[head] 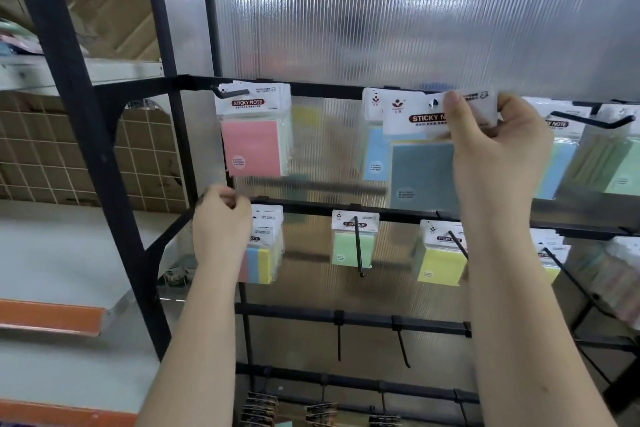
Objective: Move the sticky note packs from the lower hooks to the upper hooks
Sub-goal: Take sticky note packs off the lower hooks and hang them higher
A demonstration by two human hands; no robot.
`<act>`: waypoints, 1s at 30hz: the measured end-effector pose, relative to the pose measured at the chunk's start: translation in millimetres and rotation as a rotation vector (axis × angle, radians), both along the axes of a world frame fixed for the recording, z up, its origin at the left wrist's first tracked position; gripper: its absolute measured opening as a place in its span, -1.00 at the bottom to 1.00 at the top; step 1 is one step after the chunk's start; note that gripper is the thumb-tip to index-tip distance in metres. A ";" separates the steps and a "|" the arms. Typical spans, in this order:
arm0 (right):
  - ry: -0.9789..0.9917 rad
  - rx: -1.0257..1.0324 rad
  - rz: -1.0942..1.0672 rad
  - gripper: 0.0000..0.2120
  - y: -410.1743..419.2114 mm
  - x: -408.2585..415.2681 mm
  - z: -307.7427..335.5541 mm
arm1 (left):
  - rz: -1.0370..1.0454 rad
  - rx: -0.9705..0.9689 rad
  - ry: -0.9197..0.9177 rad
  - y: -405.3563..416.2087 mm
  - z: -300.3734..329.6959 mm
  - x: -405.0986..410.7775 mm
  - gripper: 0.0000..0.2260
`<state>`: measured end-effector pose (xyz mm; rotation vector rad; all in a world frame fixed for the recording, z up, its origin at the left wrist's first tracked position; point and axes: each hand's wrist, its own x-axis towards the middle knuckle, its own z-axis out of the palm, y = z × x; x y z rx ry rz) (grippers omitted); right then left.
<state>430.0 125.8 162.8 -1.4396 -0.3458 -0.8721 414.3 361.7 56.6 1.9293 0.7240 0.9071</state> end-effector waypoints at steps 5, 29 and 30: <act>0.028 -0.023 -0.011 -0.82 0.7 8.1 -1.7 | -0.050 0.056 0.227 2.4 -23.1 -3.6 -0.78; 0.189 -0.068 0.094 -0.88 -2.6 26.4 2.3 | -0.076 0.106 0.253 -3.2 -32.6 -15.4 -0.84; 0.197 -0.059 0.113 -0.87 -2.1 29.0 0.9 | -0.078 0.104 0.253 -3.1 -32.9 -16.1 -0.85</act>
